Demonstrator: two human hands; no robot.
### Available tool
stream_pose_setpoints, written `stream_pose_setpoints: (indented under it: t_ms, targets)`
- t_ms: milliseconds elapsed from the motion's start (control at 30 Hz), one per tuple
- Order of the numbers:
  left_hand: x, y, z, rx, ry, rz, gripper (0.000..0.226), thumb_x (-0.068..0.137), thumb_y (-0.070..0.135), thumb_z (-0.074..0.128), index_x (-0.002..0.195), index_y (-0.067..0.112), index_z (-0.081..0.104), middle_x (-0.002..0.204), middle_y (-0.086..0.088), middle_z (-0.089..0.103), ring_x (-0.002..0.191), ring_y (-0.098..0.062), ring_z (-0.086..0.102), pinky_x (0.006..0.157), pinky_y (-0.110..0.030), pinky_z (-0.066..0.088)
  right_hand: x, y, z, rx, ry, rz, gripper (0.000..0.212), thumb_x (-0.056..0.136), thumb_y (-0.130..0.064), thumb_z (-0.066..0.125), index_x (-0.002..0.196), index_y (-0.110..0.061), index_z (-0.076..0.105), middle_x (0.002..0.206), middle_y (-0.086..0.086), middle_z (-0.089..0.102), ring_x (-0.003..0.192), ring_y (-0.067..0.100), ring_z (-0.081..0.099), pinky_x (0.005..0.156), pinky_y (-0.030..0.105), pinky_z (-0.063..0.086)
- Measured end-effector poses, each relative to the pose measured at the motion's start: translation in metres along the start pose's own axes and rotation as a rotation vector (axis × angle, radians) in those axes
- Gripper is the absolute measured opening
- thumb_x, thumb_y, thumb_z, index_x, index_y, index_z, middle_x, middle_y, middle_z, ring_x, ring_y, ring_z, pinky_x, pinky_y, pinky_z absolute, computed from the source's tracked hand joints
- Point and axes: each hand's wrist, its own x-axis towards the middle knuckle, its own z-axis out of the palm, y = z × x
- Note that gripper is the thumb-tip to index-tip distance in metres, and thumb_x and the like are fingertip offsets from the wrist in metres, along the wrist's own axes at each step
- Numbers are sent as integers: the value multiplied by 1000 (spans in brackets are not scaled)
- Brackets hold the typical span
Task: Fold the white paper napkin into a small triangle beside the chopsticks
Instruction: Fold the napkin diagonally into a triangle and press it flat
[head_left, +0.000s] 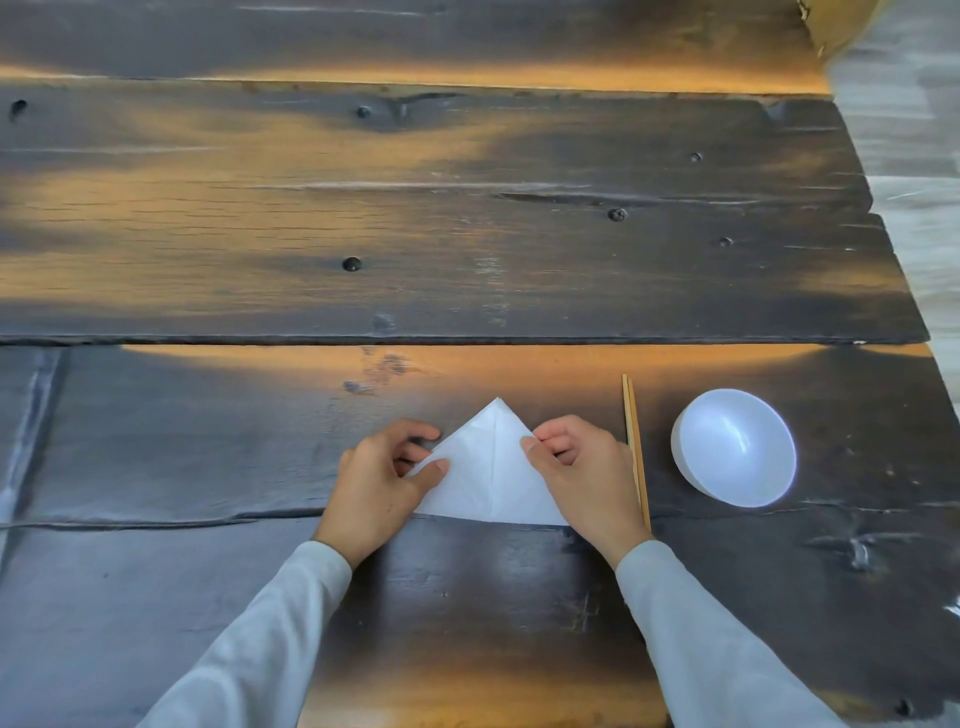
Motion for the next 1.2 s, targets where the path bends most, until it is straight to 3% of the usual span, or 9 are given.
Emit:
stream_pose_setpoints:
  t_ms: [233, 600, 733, 867, 1000, 1100, 1200]
  targets:
    - [0, 1, -1, 15, 15, -9, 19, 81, 19, 80, 95, 29, 72, 79, 3, 74, 74, -8, 66, 70, -6, 47, 1, -2, 1, -61, 4, -1, 8, 90, -35, 74, 85, -34, 68, 73, -20, 69, 78, -7, 64, 58, 6, 46]
    - [-6, 11, -4, 99, 111, -8, 13, 79, 24, 81, 90, 25, 73, 70, 11, 73, 70, 0, 66, 68, 3, 39, -1, -10, 2, -184, -11, -31, 14, 93, -38, 69, 95, -23, 72, 79, -14, 69, 75, 6, 65, 68, 26, 57]
    - [-9, 11, -3, 183, 122, 47, 18, 81, 21, 79, 98, 20, 74, 79, 11, 73, 72, -4, 66, 70, 1, 40, -6, -14, 1, -268, 1, -95, 18, 95, -39, 67, 97, -22, 72, 78, -11, 68, 74, 9, 64, 69, 29, 59]
    - [-16, 4, 1, 359, 171, 225, 28, 85, 23, 76, 112, 18, 71, 106, 4, 73, 94, -19, 63, 83, -26, 47, -12, -14, -1, -361, 39, -176, 25, 95, -42, 66, 104, -20, 71, 91, -5, 73, 84, 16, 65, 76, 38, 60]
    - [-32, -6, 18, 628, 171, 658, 31, 92, 24, 63, 122, 15, 68, 131, -4, 65, 125, -32, 57, 98, -45, 45, -20, -8, -3, -428, 90, -287, 38, 96, -40, 67, 124, -15, 68, 121, 2, 72, 116, 25, 63, 101, 39, 47]
    - [-49, -19, 38, 756, 82, 812, 40, 100, 27, 56, 137, 14, 58, 150, -7, 52, 143, -32, 41, 115, -58, 31, -36, -3, -2, -426, 79, -320, 54, 101, -45, 55, 145, -13, 54, 152, 2, 53, 146, 18, 40, 121, 36, 26]
    - [-63, -34, 50, 825, 36, 786, 49, 103, 32, 46, 148, 12, 45, 161, -8, 34, 151, -32, 24, 119, -63, 19, -66, 2, 11, -385, 60, -394, 63, 106, -48, 39, 156, -10, 36, 166, 5, 32, 157, 17, 18, 128, 45, 13]
